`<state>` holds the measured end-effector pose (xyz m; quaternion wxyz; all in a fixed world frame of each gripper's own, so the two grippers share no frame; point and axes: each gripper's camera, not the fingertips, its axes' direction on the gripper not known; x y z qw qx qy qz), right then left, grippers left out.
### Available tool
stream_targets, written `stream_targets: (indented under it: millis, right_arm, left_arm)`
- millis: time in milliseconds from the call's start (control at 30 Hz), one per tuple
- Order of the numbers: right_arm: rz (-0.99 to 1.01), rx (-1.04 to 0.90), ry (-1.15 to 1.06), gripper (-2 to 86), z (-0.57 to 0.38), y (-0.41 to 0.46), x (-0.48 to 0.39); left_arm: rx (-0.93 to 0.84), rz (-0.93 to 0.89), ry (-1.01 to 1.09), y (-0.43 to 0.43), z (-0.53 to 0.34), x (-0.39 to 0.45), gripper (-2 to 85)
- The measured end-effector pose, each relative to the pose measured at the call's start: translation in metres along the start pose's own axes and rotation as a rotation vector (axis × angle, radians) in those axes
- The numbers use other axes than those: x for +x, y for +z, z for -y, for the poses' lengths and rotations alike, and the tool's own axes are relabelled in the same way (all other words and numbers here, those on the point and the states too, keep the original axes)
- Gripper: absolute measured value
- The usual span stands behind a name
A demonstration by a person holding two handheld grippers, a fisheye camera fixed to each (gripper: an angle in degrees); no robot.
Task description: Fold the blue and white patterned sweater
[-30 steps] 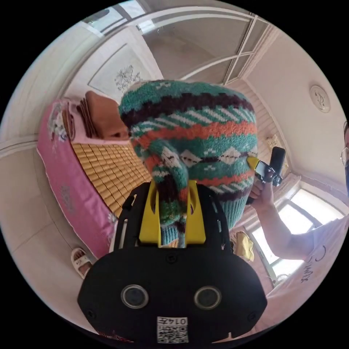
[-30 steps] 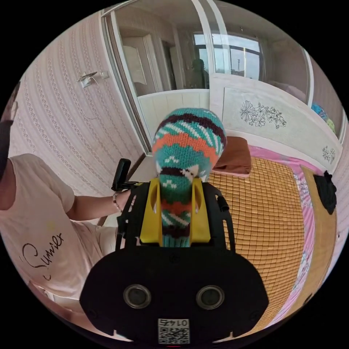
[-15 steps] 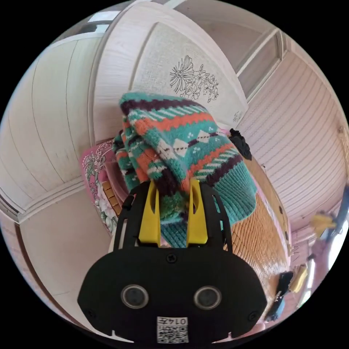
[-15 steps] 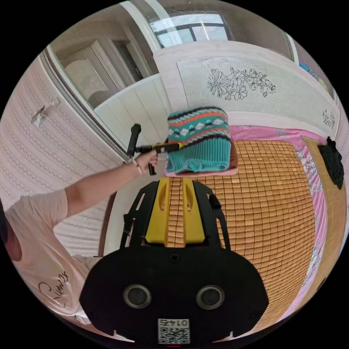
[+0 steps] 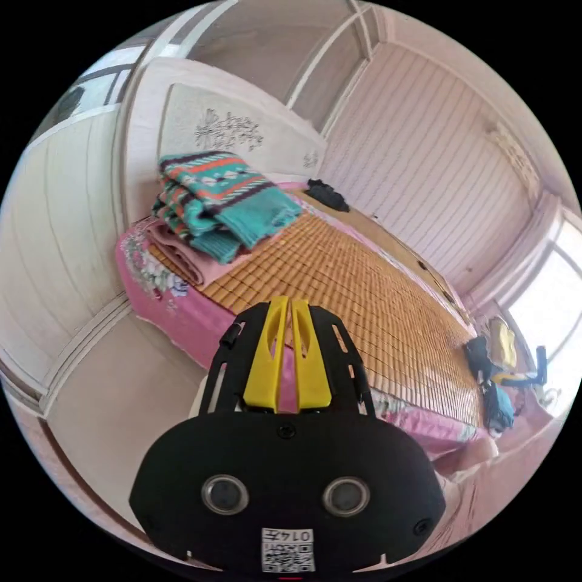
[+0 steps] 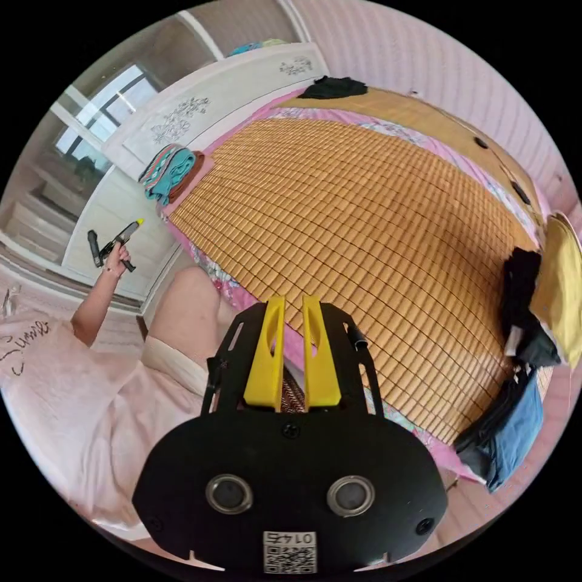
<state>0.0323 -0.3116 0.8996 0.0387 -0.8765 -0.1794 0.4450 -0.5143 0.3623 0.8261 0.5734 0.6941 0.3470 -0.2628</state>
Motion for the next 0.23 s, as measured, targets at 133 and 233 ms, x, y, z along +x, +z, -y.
stream_targets:
  millis: [133,233]
  right_arm:
    - [-0.279,0.178,0.117,4.7,-0.088,-0.063,0.022]
    - [-0.436,0.220,0.162,5.2,-0.145,-0.089,0.036]
  left_arm:
    - [0.007,-0.187,0.327,0.004,-0.054,0.151,-0.5]
    - [0.029,-0.340,0.562,0.007,-0.102,0.265,0.7]
